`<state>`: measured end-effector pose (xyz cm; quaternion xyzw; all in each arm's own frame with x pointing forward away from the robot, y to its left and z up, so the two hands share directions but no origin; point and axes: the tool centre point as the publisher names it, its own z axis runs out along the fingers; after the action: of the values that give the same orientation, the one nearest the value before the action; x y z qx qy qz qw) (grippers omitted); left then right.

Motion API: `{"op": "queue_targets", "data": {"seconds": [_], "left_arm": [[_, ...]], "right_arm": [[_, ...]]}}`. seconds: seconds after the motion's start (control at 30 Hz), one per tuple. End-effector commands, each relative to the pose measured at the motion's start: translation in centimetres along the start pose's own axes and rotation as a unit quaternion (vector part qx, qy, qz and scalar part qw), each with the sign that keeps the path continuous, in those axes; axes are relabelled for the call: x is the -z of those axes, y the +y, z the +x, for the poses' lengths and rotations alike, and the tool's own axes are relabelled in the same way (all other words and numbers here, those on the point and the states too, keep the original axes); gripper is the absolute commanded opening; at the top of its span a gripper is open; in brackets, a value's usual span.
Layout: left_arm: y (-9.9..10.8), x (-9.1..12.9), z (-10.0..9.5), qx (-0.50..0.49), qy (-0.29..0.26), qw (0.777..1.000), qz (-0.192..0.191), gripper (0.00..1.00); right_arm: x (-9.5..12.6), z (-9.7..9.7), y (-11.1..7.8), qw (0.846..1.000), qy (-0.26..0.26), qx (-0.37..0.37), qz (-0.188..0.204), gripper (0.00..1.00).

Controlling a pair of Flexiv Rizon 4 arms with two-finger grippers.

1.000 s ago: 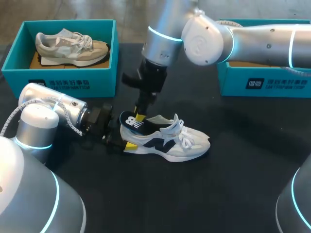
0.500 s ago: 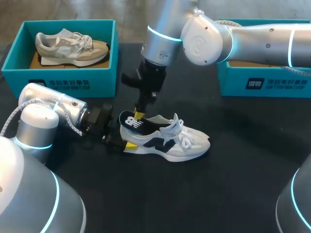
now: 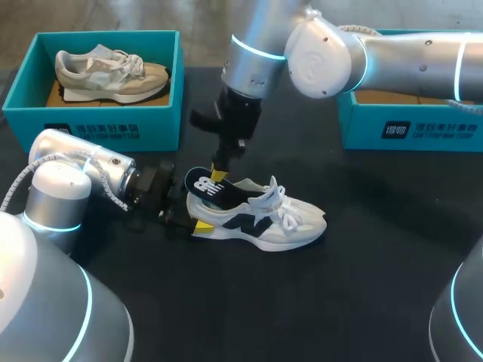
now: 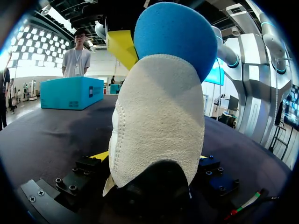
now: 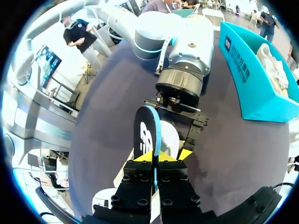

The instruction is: Take the shoe out of the shoebox, open the shoe tongue, remove and reinsert the insole, then place the shoe into the shoebox

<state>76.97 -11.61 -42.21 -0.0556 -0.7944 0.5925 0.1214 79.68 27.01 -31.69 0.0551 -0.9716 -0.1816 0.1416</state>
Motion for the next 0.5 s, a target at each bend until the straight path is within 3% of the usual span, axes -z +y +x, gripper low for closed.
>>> {"op": "queue_targets", "data": {"seconds": [0.03, 0.37, 0.43, 0.5], "left_arm": [[-0.02, -0.06, -0.08, 0.0, 0.0, 1.0, -0.001, 0.0], [-0.02, -0.06, -0.08, 0.0, 0.0, 1.0, -0.001, 0.0], [-0.02, -0.06, -0.08, 0.0, 0.0, 1.0, -0.001, 0.0], [-0.02, -0.06, -0.08, 0.0, 0.0, 1.0, -0.001, 0.0]], "right_arm": [[0.0, 0.17, 0.09, 1.0, -0.003, 0.001, 0.001, 0.0], [-0.48, 0.14, 0.32, 1.0, 0.003, 0.003, -0.001, 0.0], [-0.5, 0.18, 0.3, 1.0, 0.003, 0.003, -0.001, 0.24], [-0.49, 0.23, 0.27, 1.0, 0.003, 0.002, -0.002, 0.33]]}}
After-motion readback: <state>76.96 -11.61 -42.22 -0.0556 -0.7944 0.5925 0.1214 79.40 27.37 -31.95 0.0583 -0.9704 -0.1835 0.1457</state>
